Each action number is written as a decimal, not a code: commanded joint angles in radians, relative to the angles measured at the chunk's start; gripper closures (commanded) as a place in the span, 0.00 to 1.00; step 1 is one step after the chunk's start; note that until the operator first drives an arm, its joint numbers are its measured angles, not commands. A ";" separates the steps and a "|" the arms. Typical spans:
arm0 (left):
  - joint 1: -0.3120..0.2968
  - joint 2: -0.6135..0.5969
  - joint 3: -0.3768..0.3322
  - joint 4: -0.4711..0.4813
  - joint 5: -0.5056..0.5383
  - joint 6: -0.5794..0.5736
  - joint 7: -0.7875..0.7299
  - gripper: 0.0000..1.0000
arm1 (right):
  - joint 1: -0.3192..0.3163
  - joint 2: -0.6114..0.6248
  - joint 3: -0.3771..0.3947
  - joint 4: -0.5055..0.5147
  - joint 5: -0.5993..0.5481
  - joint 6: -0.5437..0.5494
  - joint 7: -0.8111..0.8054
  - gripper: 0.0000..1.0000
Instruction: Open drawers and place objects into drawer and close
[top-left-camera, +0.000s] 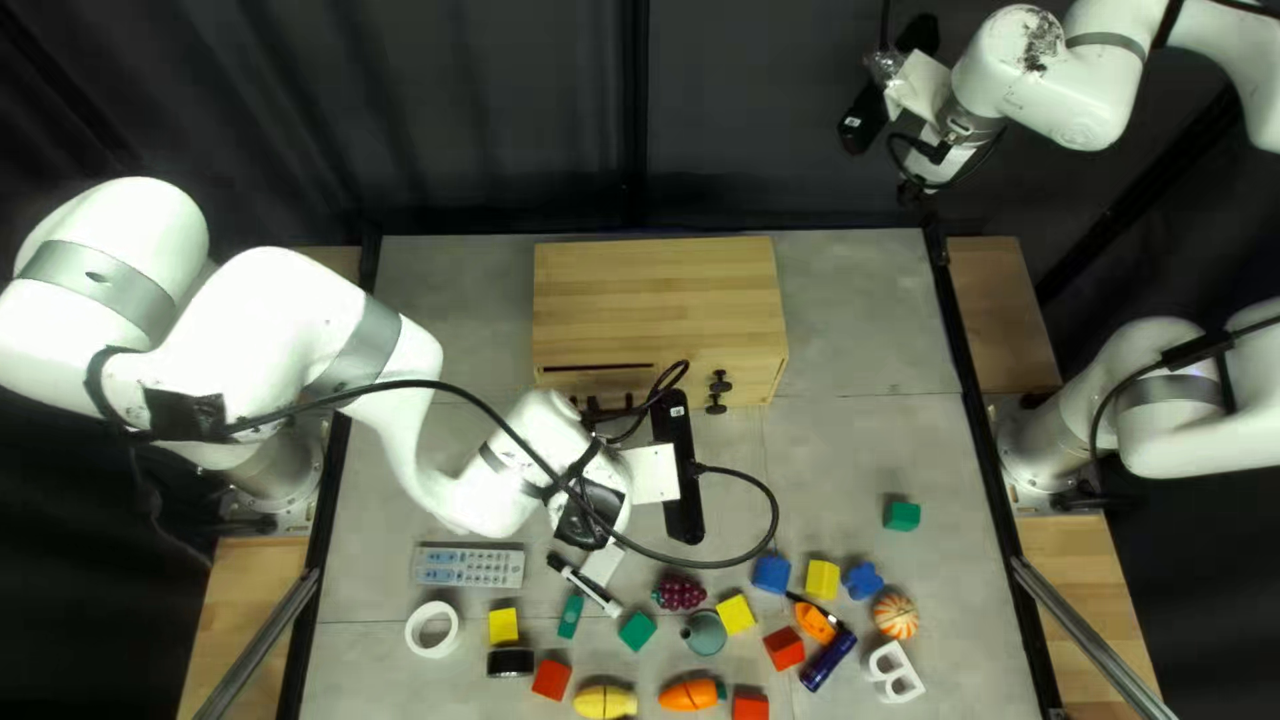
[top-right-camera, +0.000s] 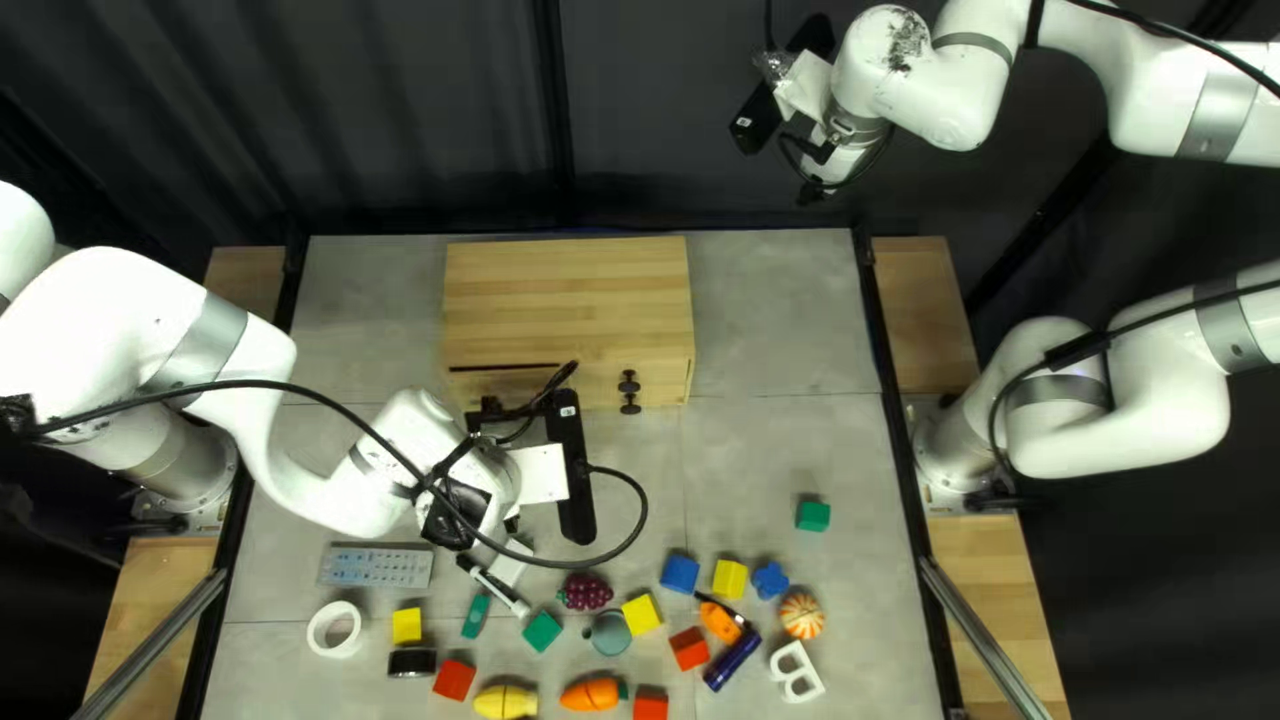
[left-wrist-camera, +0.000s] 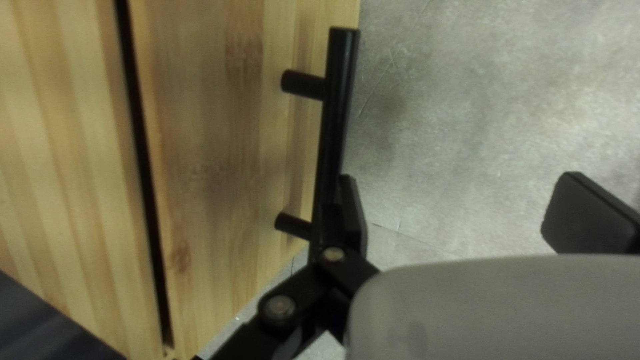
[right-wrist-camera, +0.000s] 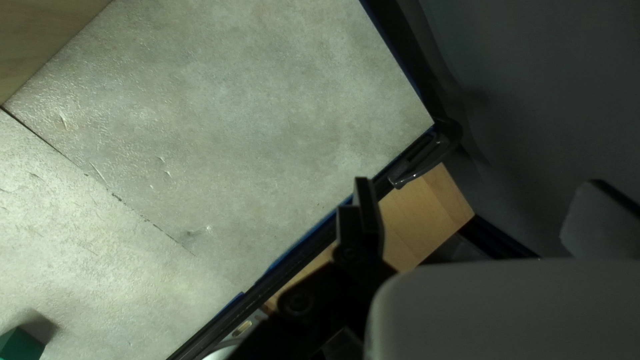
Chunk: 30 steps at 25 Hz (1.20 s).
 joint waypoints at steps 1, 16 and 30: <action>0.015 0.004 0.009 0.002 0.002 -0.020 0.016 0.00 | 0.000 0.000 0.000 0.000 0.000 0.000 0.000 0.00; 0.070 -0.001 0.033 -0.037 -0.036 -0.126 0.037 0.00 | 0.000 0.000 0.000 0.000 0.000 0.000 0.000 0.00; 0.069 0.020 0.042 -0.041 -0.012 -0.139 0.016 0.00 | 0.000 0.000 0.000 0.000 0.000 0.000 0.000 0.00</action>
